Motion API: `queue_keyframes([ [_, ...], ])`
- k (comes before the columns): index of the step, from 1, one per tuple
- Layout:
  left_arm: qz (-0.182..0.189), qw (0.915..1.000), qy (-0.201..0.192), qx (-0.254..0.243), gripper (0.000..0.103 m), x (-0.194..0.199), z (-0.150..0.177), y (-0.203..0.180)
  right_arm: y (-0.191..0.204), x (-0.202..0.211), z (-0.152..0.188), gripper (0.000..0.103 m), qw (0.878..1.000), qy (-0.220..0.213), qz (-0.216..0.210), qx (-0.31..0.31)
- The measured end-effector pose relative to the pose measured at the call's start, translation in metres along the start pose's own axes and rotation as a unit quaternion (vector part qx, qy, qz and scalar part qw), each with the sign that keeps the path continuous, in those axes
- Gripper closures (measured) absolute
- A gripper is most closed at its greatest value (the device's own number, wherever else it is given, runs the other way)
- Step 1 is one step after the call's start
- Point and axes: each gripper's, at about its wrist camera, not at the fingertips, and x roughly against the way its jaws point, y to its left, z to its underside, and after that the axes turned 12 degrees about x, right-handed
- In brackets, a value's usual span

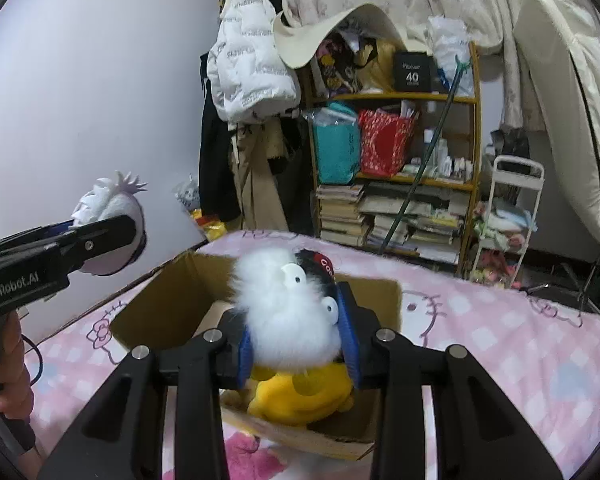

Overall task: Organize soft objects
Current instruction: 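Lower doll and penguin into the box and open both tools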

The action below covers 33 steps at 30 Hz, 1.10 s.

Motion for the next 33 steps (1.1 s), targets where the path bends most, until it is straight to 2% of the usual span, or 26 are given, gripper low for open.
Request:
queue_keyframes([
  [3,0.011,0.9995,0.027,0.008,0.050,-0.012,0.005,0.005,0.004,-0.007,0.007,0.065,1.000,0.013,-0.004,0.004],
  [7,0.007,0.9988,0.049,0.007,0.049,-0.024,0.013,0.004,0.002,-0.010,0.013,0.064,1.000,0.025,-0.006,0.003],
  [13,-0.018,0.9972,0.070,-0.020,0.046,-0.034,0.028,0.000,-0.009,-0.011,0.019,0.064,0.999,0.040,-0.003,-0.020],
  [15,-0.023,0.9966,0.075,-0.023,0.043,-0.034,0.031,0.000,-0.011,-0.009,0.019,0.064,0.999,0.043,0.002,-0.020],
  [17,-0.025,0.9969,0.071,-0.023,0.033,-0.030,0.031,0.000,-0.012,-0.006,0.019,0.063,0.999,0.045,0.004,-0.021],
  [20,-0.027,0.9976,0.059,-0.024,0.026,-0.019,0.029,0.000,-0.015,0.001,0.018,0.046,0.999,0.045,0.009,-0.028],
  [22,-0.029,0.9976,0.056,-0.026,0.023,-0.011,0.029,0.001,-0.017,0.008,0.017,0.042,0.998,0.043,0.009,-0.035],
  [27,-0.039,0.9969,0.058,-0.035,0.014,0.009,0.033,0.001,-0.014,0.025,0.014,0.022,0.998,0.044,0.023,-0.029],
  [28,-0.043,0.9969,0.056,-0.036,0.007,0.014,0.034,0.001,-0.013,0.029,0.015,0.022,0.998,0.043,0.026,-0.028],
  [29,-0.045,0.9969,0.054,-0.035,0.004,0.018,0.035,0.000,-0.012,0.034,0.014,0.021,0.998,0.042,0.027,-0.027],
  [33,-0.042,0.9965,0.061,-0.039,0.004,0.034,0.038,-0.002,-0.011,0.053,0.013,0.011,0.998,0.035,0.035,-0.037],
])
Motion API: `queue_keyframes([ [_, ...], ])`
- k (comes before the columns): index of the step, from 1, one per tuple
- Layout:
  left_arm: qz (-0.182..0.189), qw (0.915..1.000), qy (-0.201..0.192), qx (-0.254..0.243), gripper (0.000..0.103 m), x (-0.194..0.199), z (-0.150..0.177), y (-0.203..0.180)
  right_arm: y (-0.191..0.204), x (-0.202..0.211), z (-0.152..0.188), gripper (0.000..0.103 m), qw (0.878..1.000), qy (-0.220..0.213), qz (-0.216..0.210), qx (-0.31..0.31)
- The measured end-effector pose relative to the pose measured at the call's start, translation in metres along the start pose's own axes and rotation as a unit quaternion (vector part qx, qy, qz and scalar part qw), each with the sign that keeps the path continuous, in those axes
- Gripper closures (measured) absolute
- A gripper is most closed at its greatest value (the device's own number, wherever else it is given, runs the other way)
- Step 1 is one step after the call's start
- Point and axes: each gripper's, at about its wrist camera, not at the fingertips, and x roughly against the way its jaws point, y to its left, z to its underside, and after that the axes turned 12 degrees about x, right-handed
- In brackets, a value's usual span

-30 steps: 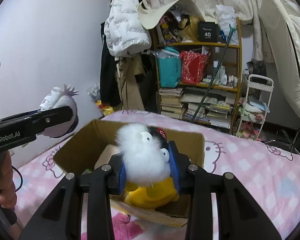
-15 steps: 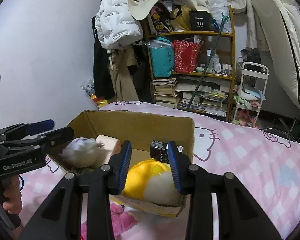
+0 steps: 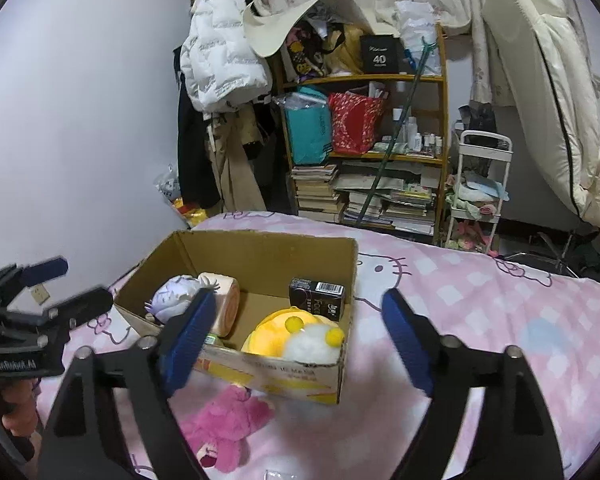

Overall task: Organize soft objects
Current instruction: 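Lower doll and penguin into the box and open both tools, then reach left tool to pink bear plush while right tool reaches clear bag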

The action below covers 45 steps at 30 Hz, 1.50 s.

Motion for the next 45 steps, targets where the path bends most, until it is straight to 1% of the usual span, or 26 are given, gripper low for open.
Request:
queue_keyframes([
  [2,-0.001,1.0000,0.002,-0.005,0.004,0.009,0.003,-0.001,0.000,0.012,-0.001,0.010,1.000,-0.005,0.008,-0.002],
  [4,-0.001,0.9999,0.003,-0.012,0.004,0.018,0.006,-0.003,0.000,0.022,-0.002,0.005,1.000,-0.008,0.008,-0.006],
  [5,0.002,0.9998,0.008,-0.016,0.004,0.022,0.008,-0.005,-0.001,0.029,-0.002,0.001,1.000,-0.012,0.003,-0.013],
  [6,0.006,0.9997,0.015,-0.018,0.004,0.026,0.010,-0.006,-0.002,0.034,-0.002,0.000,1.000,-0.017,0.000,-0.018],
  [8,0.015,0.9994,0.022,-0.023,0.004,0.035,0.014,-0.009,-0.002,0.047,-0.002,0.000,0.999,-0.024,-0.001,-0.024],
  [13,0.011,0.9986,0.025,-0.045,0.004,0.057,0.027,-0.018,-0.003,0.071,0.002,0.000,0.999,-0.019,0.017,-0.026],
  [16,0.013,0.9981,0.030,-0.052,0.004,0.063,0.033,-0.021,-0.003,0.081,0.008,0.000,0.999,-0.011,0.023,-0.026],
  [20,0.017,0.9974,0.047,-0.053,0.004,0.063,0.042,-0.021,-0.003,0.087,0.017,0.000,0.999,0.002,0.016,-0.038],
  [23,0.019,0.9964,0.059,-0.058,0.004,0.061,0.048,-0.021,0.003,0.087,0.023,0.000,0.999,0.010,0.012,-0.032],
  [28,0.022,0.9950,0.070,-0.068,0.004,0.055,0.055,-0.025,0.008,0.078,0.034,0.000,0.999,0.032,-0.001,-0.042],
  [34,0.022,0.9918,0.097,-0.080,0.004,0.038,0.063,-0.030,0.012,0.071,0.040,0.000,0.999,0.039,0.007,-0.038],
  [41,0.023,0.9879,0.117,-0.099,0.004,0.026,0.070,-0.038,0.010,0.058,0.048,0.000,0.998,0.056,0.005,-0.042],
  [45,0.019,0.9868,0.119,-0.109,0.004,0.021,0.071,-0.039,0.008,0.052,0.053,0.000,0.996,0.067,0.004,-0.053],
])
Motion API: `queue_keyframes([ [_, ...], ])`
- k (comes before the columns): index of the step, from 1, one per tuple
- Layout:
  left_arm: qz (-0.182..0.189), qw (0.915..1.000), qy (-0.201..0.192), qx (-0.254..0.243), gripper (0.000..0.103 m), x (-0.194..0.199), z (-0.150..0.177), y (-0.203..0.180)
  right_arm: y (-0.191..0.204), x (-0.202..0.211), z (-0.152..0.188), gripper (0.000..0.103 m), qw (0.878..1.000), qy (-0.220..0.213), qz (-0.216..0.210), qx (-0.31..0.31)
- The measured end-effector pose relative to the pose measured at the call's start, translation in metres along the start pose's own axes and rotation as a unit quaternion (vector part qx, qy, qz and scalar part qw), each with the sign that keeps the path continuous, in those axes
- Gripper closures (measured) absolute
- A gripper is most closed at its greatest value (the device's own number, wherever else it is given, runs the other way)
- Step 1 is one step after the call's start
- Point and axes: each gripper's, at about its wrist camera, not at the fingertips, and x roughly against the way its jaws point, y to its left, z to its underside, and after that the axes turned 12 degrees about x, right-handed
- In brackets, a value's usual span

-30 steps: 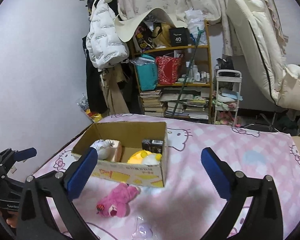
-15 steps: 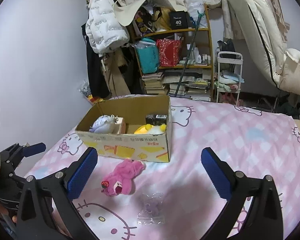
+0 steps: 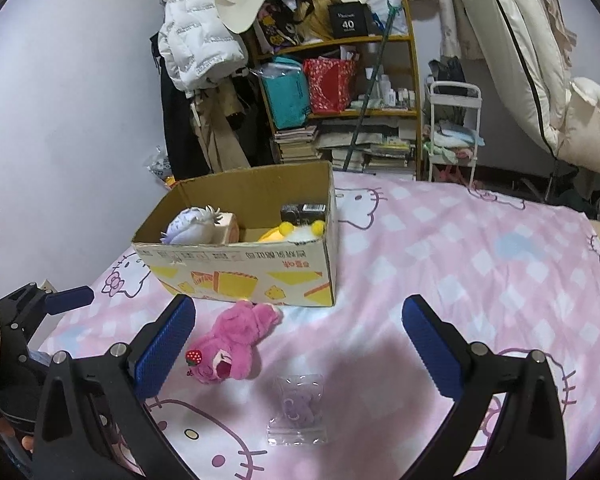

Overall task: Organize soft objects
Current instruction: 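Reach left tool to pink bear plush while right tool reaches clear bag, then grasp pink bear with left tool while right tool grasps clear bag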

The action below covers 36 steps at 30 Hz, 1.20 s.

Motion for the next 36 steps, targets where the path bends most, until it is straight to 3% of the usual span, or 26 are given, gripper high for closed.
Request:
queue_keyframes([
  [12,0.026,0.9993,0.014,-0.023,0.004,-0.017,-0.003,-0.009,-0.005,-0.017,0.004,0.000,1.000,0.025,0.002,-0.010],
  [28,0.028,0.9916,0.096,-0.081,0.004,-0.078,0.008,-0.037,-0.020,-0.060,0.018,0.000,0.994,0.098,-0.011,-0.054],
  [34,0.034,0.9886,0.129,-0.070,0.004,-0.101,0.009,-0.033,-0.023,-0.082,0.029,0.000,0.987,0.143,-0.022,-0.068],
  [36,0.037,0.9888,0.126,-0.071,0.004,-0.105,0.010,-0.031,-0.024,-0.086,0.032,0.013,0.985,0.154,-0.028,-0.072],
])
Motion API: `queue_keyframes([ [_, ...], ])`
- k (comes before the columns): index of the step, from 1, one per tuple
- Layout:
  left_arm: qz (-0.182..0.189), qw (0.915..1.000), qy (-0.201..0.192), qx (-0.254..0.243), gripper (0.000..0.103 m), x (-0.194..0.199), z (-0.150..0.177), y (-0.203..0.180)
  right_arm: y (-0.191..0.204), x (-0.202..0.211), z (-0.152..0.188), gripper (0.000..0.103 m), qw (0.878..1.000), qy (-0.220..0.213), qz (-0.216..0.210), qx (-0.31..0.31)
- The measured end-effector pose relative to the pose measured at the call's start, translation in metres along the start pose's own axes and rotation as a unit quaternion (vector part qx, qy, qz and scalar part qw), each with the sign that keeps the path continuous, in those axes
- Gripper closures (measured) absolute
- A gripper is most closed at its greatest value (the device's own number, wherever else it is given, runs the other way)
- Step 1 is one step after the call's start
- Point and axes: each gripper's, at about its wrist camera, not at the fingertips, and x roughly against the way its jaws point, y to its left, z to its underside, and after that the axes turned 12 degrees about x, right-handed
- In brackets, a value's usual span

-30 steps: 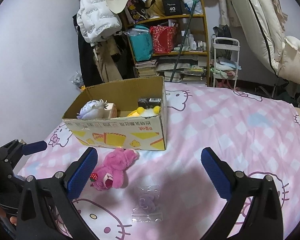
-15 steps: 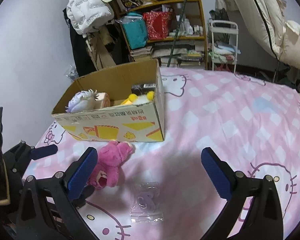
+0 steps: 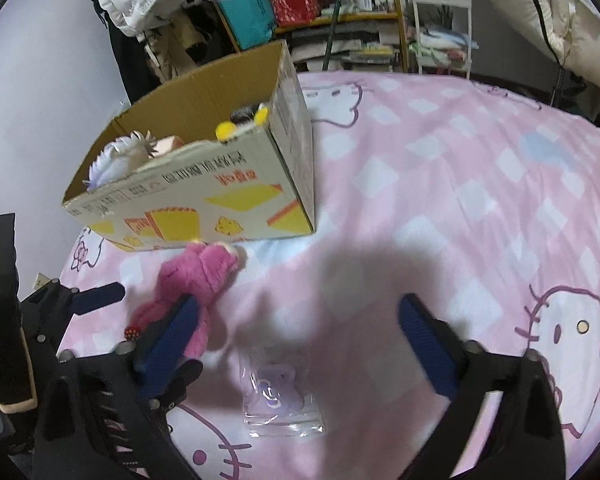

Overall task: Organize soft objects
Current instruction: 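Grasp pink bear with left tool while right tool grasps clear bag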

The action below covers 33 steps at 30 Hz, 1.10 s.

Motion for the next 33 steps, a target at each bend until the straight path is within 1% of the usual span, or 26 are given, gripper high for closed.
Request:
queue_keyframes([
  [2,-0.008,1.0000,-0.001,-0.002,0.004,-0.005,0.000,0.000,-0.002,-0.007,0.002,0.016,1.000,0.017,-0.011,-0.006],
  [6,0.002,0.9998,0.017,0.006,0.004,-0.018,-0.001,0.003,-0.001,-0.018,0.008,0.016,0.999,0.047,-0.023,-0.009],
  [7,0.003,0.9998,0.019,0.009,0.008,-0.020,-0.001,0.004,0.000,-0.020,0.009,0.016,0.998,0.052,-0.026,-0.008],
  [8,0.006,0.9997,0.020,0.011,0.018,-0.021,-0.001,0.004,0.001,-0.022,0.010,0.016,0.998,0.055,-0.030,-0.008],
  [9,0.012,0.9996,0.022,0.014,0.021,-0.022,-0.001,0.005,0.002,-0.024,0.010,0.016,0.998,0.058,-0.035,-0.007],
  [10,0.023,0.9993,0.023,0.015,0.030,-0.022,0.000,0.005,0.003,-0.025,0.011,0.016,0.997,0.061,-0.039,-0.006],
  [11,0.034,0.9990,0.023,0.016,0.032,-0.022,0.002,0.005,0.004,-0.027,0.012,0.016,0.997,0.064,-0.041,-0.004],
  [13,0.026,0.9996,0.011,0.005,0.035,-0.018,0.006,0.001,0.005,-0.029,0.015,0.016,0.997,0.069,-0.044,-0.001],
  [15,0.024,0.9996,0.011,0.004,0.035,-0.016,0.007,0.001,0.006,-0.030,0.016,0.016,0.996,0.075,-0.048,-0.002],
  [19,0.026,0.9993,0.015,0.023,0.035,-0.012,0.013,0.007,0.005,-0.036,0.019,0.016,0.993,0.092,-0.068,-0.007],
  [20,0.026,0.9992,0.015,0.027,0.035,-0.012,0.014,0.009,0.004,-0.037,0.020,0.018,0.993,0.097,-0.067,-0.009],
  [21,0.026,0.9989,0.018,0.033,0.035,-0.011,0.015,0.011,0.003,-0.038,0.021,0.022,0.993,0.101,-0.065,-0.010],
  [24,0.028,0.9982,0.018,0.050,0.035,-0.005,0.022,0.020,0.002,-0.040,0.023,0.023,0.992,0.107,-0.068,-0.013],
  [27,0.023,0.9983,0.012,0.053,0.035,0.003,0.026,0.025,0.006,-0.042,0.023,0.023,0.992,0.112,-0.061,-0.004],
  [31,0.016,0.9981,0.013,0.058,0.035,0.006,0.030,0.024,0.011,-0.047,0.024,0.023,0.992,0.119,-0.048,0.013],
  [32,0.014,0.9981,0.013,0.059,0.035,0.005,0.029,0.023,0.012,-0.047,0.024,0.025,0.992,0.121,-0.044,0.016],
  [33,0.012,0.9980,0.013,0.061,0.035,0.005,0.028,0.024,0.013,-0.048,0.025,0.029,0.991,0.122,-0.040,0.019],
])
